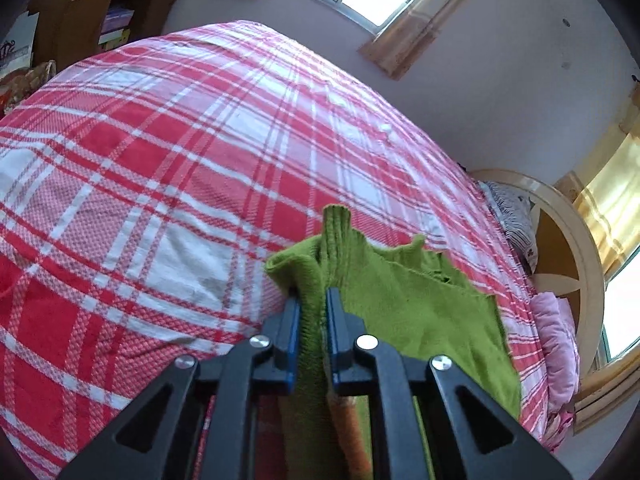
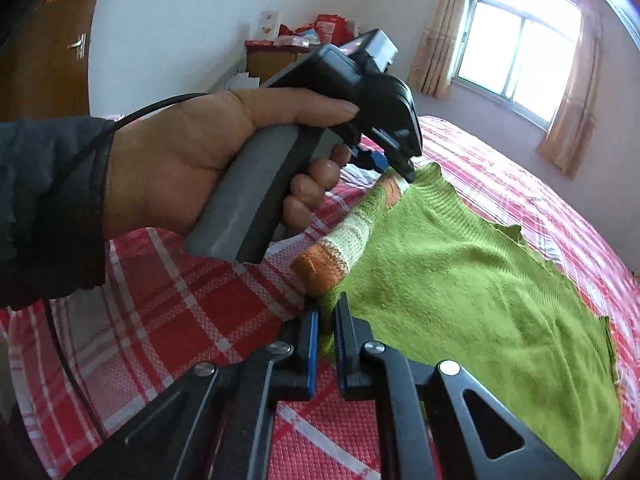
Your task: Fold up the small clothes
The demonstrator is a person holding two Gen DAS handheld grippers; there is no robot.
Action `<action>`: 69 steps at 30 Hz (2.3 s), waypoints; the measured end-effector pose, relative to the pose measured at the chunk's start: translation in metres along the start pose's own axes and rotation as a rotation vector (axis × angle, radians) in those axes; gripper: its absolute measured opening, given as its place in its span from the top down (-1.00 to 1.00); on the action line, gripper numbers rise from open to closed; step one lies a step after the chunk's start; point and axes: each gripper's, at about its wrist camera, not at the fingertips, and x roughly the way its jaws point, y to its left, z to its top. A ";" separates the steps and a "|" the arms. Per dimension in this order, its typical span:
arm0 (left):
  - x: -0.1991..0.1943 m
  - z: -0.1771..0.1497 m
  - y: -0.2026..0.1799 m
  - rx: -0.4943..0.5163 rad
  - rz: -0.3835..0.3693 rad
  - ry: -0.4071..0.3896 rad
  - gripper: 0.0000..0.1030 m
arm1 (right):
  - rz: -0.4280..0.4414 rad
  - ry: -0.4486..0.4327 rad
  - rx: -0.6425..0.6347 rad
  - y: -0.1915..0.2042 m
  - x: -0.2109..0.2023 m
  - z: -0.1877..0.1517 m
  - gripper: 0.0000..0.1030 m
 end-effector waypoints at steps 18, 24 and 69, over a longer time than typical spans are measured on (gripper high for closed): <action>-0.019 0.015 -0.074 0.055 -0.044 -0.063 0.77 | -0.010 -0.125 0.202 -0.073 -0.061 -0.014 0.89; -0.019 0.015 -0.102 0.087 -0.045 -0.069 0.77 | -0.014 -0.148 0.259 -0.098 -0.068 -0.024 0.89; 0.093 -0.025 -0.280 0.315 -0.106 0.091 0.77 | -0.072 -0.167 0.643 -0.244 -0.136 -0.134 0.90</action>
